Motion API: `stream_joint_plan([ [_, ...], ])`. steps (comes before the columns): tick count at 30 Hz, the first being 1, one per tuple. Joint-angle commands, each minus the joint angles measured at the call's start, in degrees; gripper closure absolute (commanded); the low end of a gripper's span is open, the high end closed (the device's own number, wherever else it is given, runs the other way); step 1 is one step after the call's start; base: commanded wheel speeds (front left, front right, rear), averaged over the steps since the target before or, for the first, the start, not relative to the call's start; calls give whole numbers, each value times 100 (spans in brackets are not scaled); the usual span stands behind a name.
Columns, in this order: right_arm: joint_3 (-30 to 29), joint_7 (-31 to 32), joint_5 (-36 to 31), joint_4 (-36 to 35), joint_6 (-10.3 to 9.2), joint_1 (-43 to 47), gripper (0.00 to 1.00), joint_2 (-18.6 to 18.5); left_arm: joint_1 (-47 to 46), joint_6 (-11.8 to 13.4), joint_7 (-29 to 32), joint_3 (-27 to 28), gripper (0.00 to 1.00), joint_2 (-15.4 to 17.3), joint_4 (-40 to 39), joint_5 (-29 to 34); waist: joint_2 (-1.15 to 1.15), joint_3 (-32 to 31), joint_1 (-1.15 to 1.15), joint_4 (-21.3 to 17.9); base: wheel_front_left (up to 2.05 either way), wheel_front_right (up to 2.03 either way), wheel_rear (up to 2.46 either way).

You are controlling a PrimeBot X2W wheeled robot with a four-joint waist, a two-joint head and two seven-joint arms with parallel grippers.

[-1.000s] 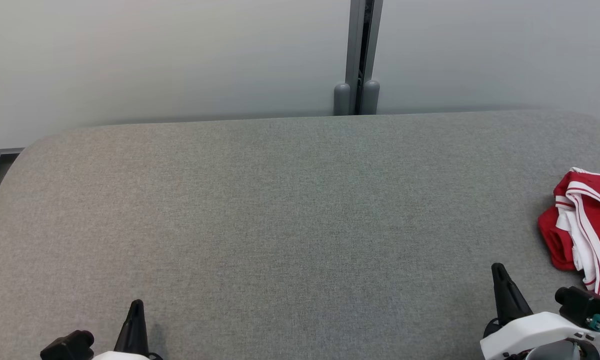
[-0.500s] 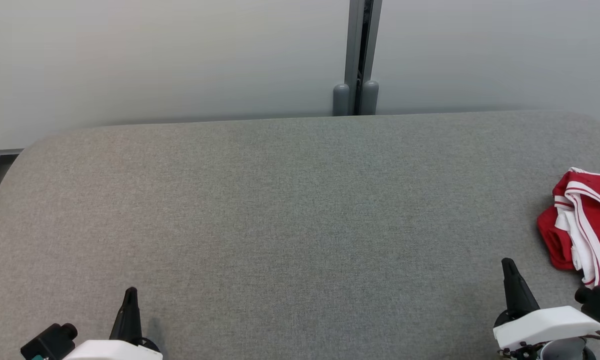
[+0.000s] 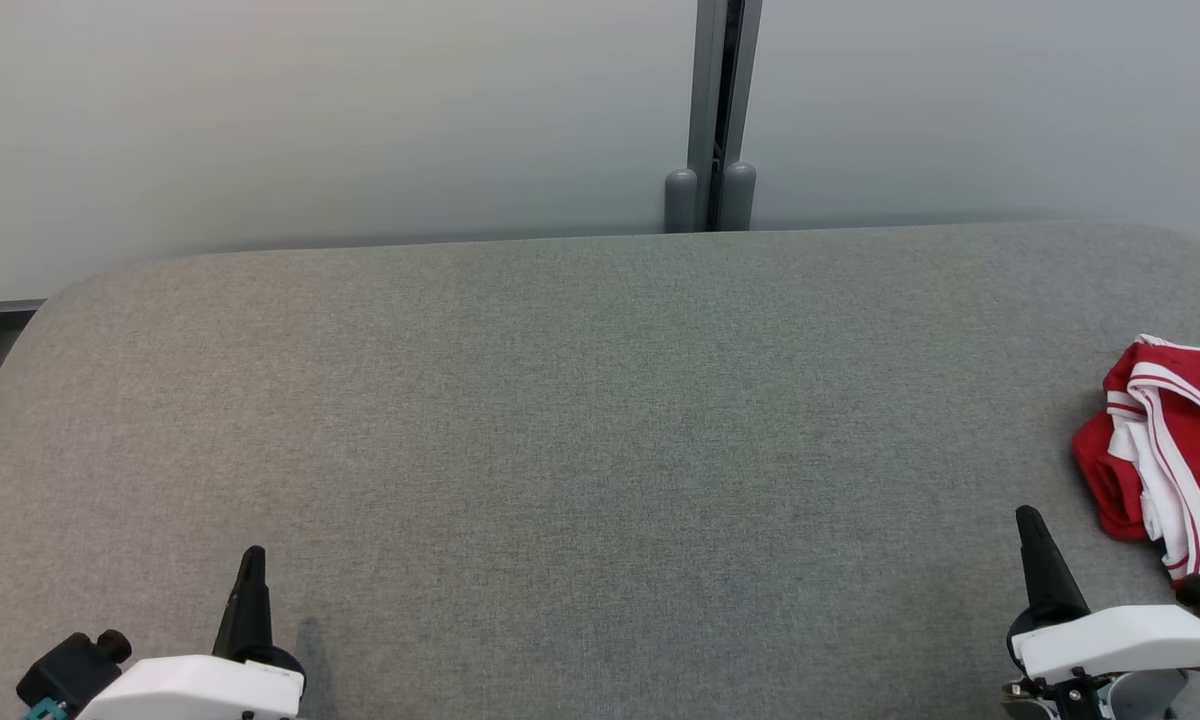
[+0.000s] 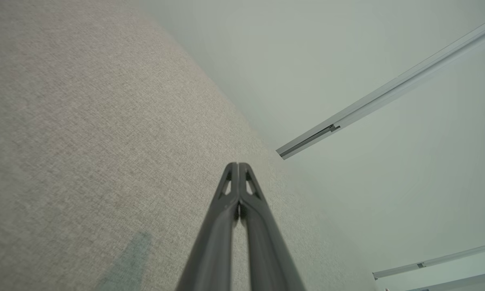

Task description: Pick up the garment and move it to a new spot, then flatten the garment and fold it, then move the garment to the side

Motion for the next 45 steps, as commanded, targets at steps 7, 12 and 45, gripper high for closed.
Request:
stream_joint_plan([
  [7,-72,149,577,-179,1,-108,100,-59,-208,-72,131,66,100,47,-144,-558,0,-4,0,-5,0,0,0],
  [12,-106,229,901,-228,1,-111,100,-63,-249,-102,212,89,100,52,-181,-873,0,-7,0,-9,0,0,0],
  [45,-290,684,2672,-521,0,-120,100,-88,-427,-261,658,213,100,69,-392,-2581,0,-26,0,-33,0,0,0],
])
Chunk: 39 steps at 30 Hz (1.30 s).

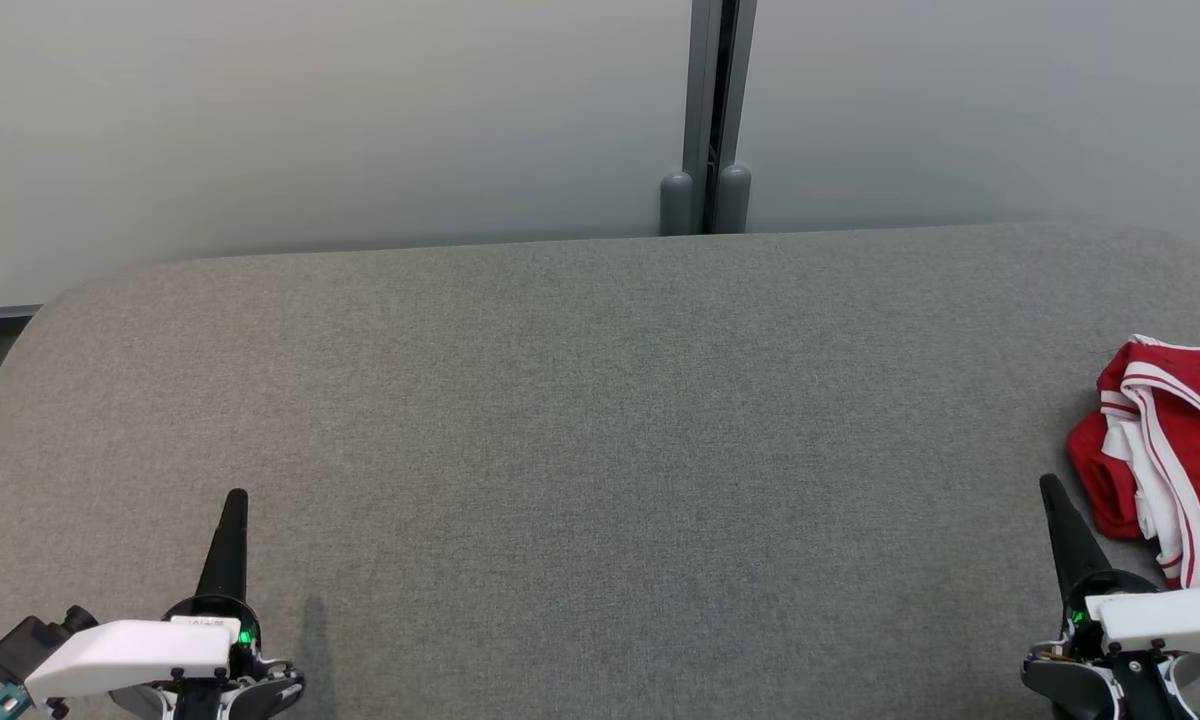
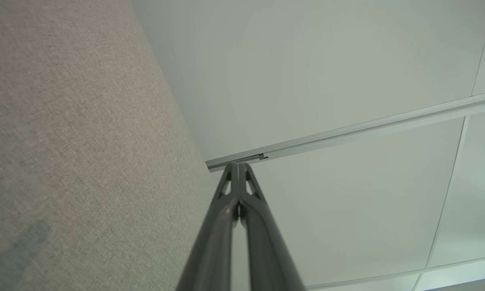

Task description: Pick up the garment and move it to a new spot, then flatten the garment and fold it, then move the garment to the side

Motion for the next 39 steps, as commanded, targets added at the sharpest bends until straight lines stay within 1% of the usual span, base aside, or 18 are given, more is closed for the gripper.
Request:
stream_joint_plan([
  [1,-27,48,95,-71,0,-91,100,-55,-145,-57,16,32,100,34,-54,-95,0,0,0,0,0,0,0],
  [31,-155,374,1387,-267,0,-83,100,-72,-268,-167,336,122,100,47,-203,-1324,0,-18,0,-23,0,0,0],
  [39,-154,371,1369,-268,0,-83,100,-72,-253,-157,342,122,100,47,-198,-1323,0,-18,0,-23,0,0,0],
])
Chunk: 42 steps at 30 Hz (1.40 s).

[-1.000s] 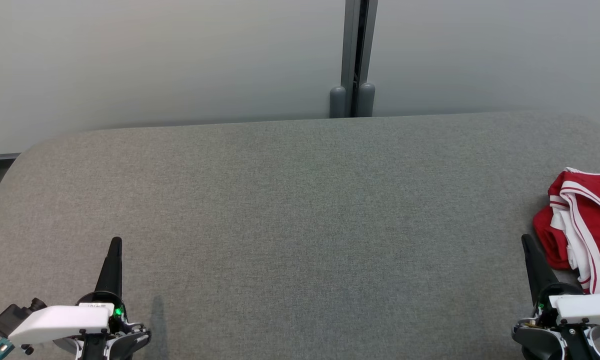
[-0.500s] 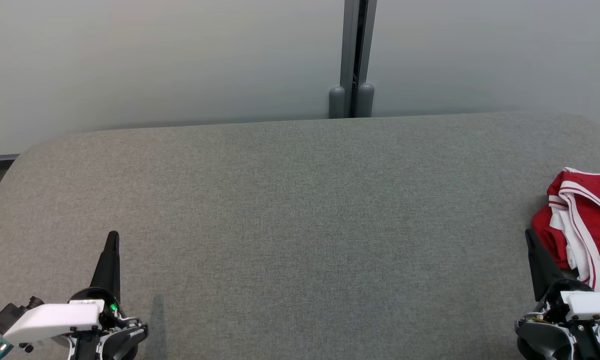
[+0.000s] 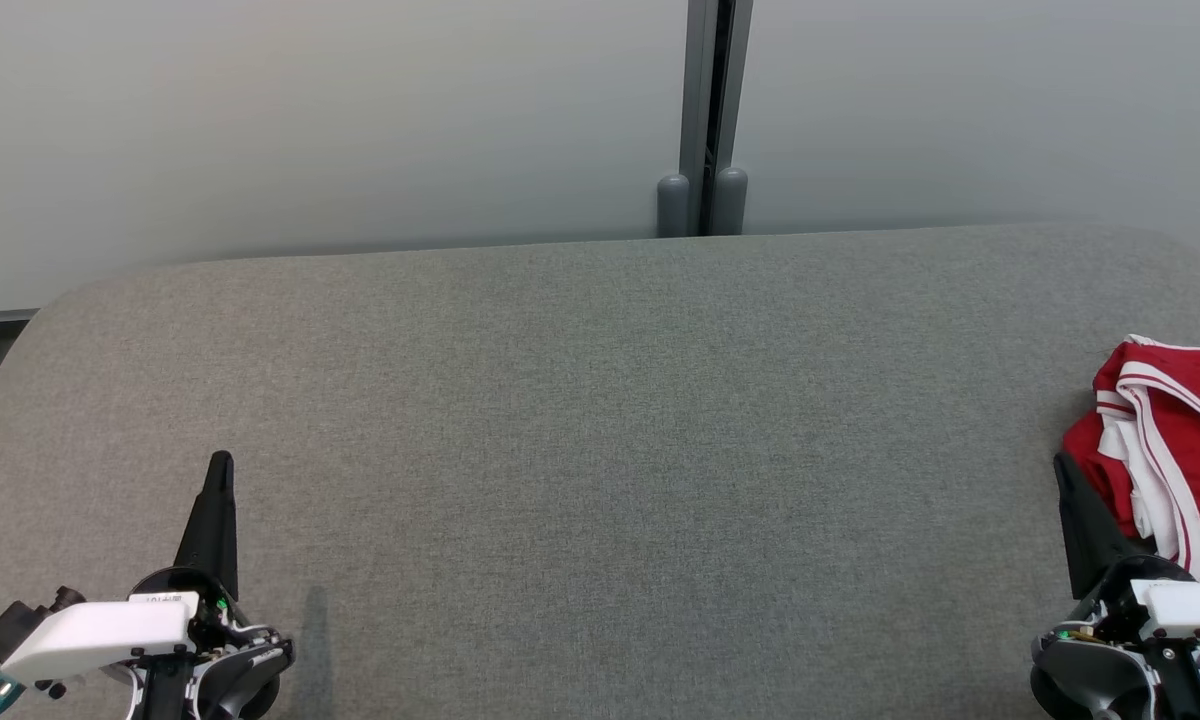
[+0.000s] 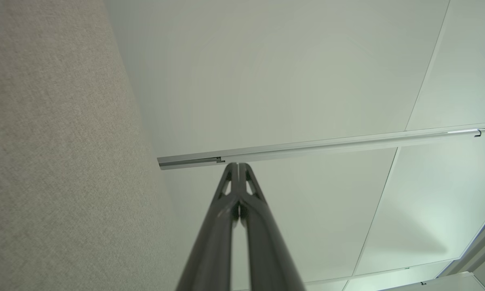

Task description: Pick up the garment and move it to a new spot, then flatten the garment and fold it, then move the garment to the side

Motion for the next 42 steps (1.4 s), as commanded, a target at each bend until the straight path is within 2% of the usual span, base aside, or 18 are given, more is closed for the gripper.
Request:
stream_joint_plan([
  [1,-7,21,13,-23,0,-49,100,-55,-73,-22,18,26,100,30,-16,-8,0,0,0,0,0,0,0],
  [42,-6,20,14,-22,0,-49,100,-54,-72,-22,18,25,100,31,-17,-8,0,0,0,0,0,0,0],
])
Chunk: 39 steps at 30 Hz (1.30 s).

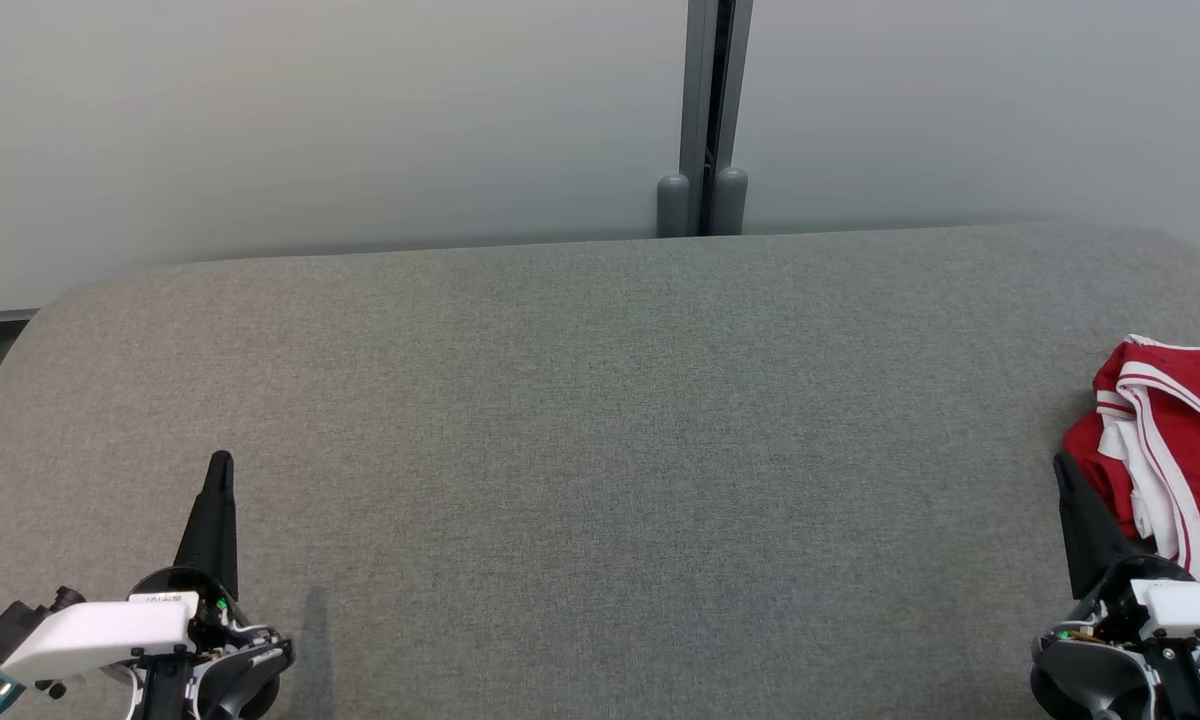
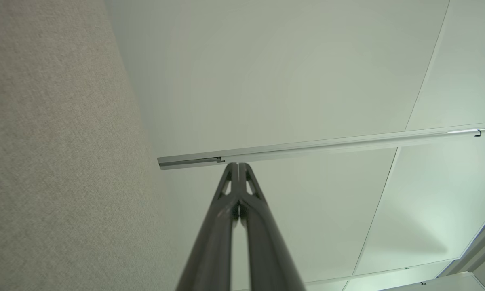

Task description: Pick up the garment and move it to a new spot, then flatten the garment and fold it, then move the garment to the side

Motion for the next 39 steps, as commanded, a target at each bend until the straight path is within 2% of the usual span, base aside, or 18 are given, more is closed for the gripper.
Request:
stream_joint_plan([
  [1,-6,20,14,-21,0,-49,100,-53,-72,-22,17,24,100,31,-16,-8,0,0,0,0,0,0,0],
  [39,-6,19,14,-21,0,-49,100,-53,-72,-22,17,24,100,31,-17,-8,0,0,0,0,0,0,0],
])
